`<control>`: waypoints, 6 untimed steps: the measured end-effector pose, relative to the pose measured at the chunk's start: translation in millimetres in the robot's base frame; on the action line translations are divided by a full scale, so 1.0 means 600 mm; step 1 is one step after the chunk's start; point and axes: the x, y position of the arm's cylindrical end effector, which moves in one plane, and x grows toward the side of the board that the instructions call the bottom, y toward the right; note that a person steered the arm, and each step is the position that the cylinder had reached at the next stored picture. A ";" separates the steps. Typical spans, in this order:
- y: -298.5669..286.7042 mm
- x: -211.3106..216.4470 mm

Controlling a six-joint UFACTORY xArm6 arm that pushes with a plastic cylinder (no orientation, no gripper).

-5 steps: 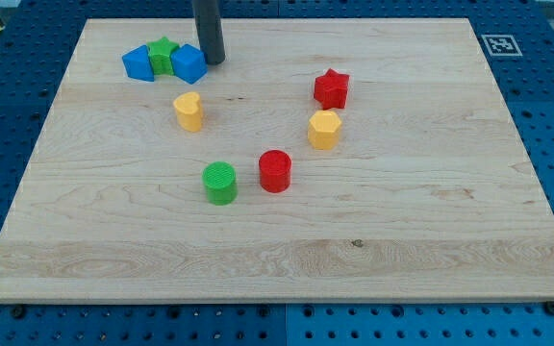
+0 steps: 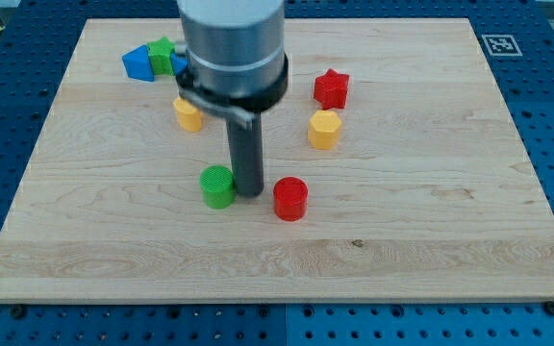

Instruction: Move the green circle below the yellow heart

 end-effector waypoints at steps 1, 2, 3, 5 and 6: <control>0.003 -0.008; -0.065 0.023; -0.086 0.032; -0.095 -0.017; -0.119 -0.038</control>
